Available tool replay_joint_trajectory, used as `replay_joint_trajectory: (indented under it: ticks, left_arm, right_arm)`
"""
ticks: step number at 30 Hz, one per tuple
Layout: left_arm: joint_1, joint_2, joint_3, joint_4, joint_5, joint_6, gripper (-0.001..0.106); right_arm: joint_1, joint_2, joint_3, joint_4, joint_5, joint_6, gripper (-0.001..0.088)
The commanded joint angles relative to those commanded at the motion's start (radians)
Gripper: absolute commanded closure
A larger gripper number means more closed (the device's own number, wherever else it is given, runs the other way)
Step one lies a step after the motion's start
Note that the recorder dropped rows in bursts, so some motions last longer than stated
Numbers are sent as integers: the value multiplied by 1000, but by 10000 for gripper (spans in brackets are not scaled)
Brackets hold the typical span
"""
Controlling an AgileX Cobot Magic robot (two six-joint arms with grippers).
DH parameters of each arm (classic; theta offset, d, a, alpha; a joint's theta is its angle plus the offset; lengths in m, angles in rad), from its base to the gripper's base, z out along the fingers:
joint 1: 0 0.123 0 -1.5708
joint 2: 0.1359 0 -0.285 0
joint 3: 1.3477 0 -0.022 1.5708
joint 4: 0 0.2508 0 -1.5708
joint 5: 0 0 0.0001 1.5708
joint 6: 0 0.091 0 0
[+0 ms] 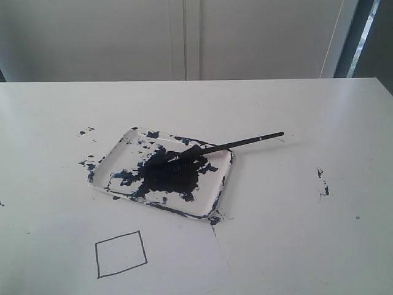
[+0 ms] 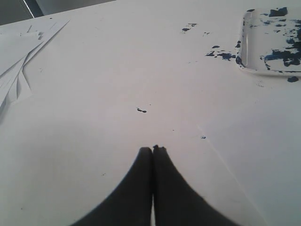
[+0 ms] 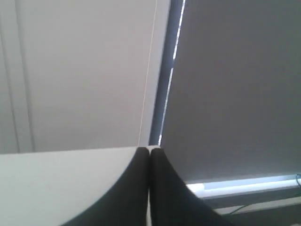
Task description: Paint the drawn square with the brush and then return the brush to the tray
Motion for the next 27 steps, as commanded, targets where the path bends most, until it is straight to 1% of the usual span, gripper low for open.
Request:
replay_joint_trajectory:
  ticks: [3,4,5,7,10,11,13,15,16,17,18,21,23,27]
  left_arm:
    - [0,0,0,0,0,0,1053]
    - [0,0,0,0,0,0,1053]
    - [0,0,0,0,0,0,1053]
    - [0,0,0,0,0,0,1053]
    - [0,0,0,0,0,0,1053]
    - [0,0,0,0,0,0,1053]
    - [0,0,0,0,0,0,1053]
    - [0,0,0,0,0,0,1053]
    - [0,0,0,0,0,0,1053]
    - [0,0,0,0,0,0,1053]
    - [0,0,0,0,0,0,1053]
    - [0,0,0,0,0,0,1053]
    - [0,0,0,0,0,0,1053]
    - [0,0,0,0,0,0,1053]
  right_arm:
    - [-25,0,0,26,-75,2,868]
    - [-29,0,0,26,-77,12,868]
    - [-35,0,0,29,-64,55,868]
    - [-34,0,0,48,-15,163,868]
    - [-34,11,0,130,92,348,868]
    - [-34,19,0,152,132,363,868]
    - [-34,43,0,185,190,330,868]
    - [-34,88,4,285,254,154,868]
    - [-34,124,4,391,297,-3,868]
    - [-34,142,4,469,326,-102,868]
    - [-34,177,4,654,398,-324,868]
    - [-34,226,4,876,504,-588,868]
    - [-32,271,4,946,569,-703,868]
    - [-32,351,4,941,623,-777,868]
